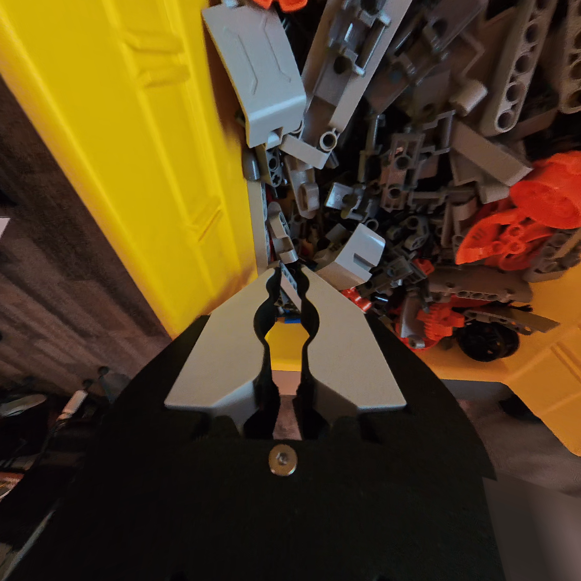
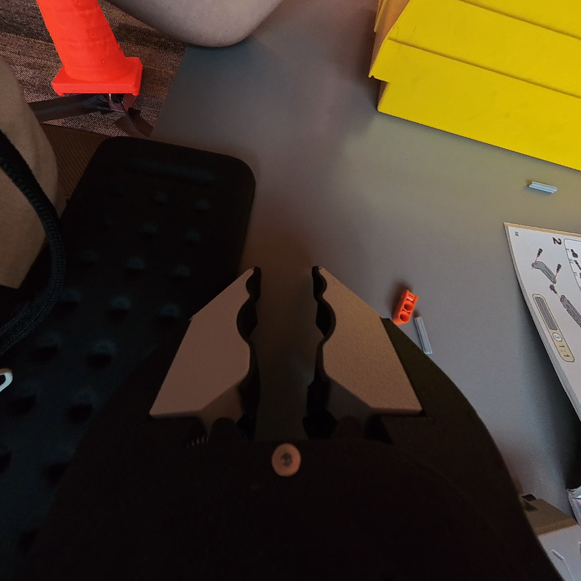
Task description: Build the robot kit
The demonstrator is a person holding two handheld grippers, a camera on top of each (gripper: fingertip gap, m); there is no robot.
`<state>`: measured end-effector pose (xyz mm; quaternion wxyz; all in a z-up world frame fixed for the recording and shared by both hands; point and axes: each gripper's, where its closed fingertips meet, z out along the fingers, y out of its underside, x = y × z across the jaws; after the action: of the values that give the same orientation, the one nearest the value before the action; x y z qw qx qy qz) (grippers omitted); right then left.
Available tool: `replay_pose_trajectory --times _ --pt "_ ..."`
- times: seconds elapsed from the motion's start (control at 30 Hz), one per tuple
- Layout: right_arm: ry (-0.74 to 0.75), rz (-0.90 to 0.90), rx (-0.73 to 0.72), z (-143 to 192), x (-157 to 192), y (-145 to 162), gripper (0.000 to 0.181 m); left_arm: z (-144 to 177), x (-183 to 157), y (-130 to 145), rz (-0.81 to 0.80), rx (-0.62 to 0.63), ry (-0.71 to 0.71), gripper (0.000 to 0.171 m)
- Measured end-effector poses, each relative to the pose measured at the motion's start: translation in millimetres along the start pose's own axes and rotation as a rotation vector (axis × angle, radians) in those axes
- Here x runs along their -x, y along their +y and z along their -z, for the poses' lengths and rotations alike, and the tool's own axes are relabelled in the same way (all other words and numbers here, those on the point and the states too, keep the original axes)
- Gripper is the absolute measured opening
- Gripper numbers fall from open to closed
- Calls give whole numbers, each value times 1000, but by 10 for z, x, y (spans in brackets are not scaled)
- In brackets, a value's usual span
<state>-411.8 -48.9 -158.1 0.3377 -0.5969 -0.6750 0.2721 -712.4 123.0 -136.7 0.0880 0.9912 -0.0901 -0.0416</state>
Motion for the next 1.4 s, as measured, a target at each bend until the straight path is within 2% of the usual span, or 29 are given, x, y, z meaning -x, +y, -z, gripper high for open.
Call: replay_pose_trajectory --times 0.17,0.43,0.53,0.77,0.9,1.03,1.1,1.17,1.3,1.4 --pt "1 1 0 0 1 0 33 -79 7 -26 -64 47 -69 17" --pt "0 0 0 -1 1 1 33 -182 -146 45 -145 131 -58 11" --pt "-1 -1 0 0 1 1 33 -157 -273 57 -178 125 -21 10" --pt "-2 -1 0 -1 0 2 33 -91 -414 45 -241 105 -30 10" --pt "-2 -1 0 -1 0 3 33 -26 -561 -3 -299 59 -6 10" --pt "-1 0 0 0 2 3 33 69 -694 -62 -311 -13 85 12" --pt "-1 0 0 1 1 2 33 135 -659 -113 -274 -63 93 23" --pt "-1 0 0 1 1 4 33 145 -527 -85 -212 -62 67 27" --pt "-2 -1 0 1 1 2 33 5 -208 122 -102 50 5 29" --pt "-2 -2 1 0 0 4 33 -68 -79 176 -43 94 -6 28"
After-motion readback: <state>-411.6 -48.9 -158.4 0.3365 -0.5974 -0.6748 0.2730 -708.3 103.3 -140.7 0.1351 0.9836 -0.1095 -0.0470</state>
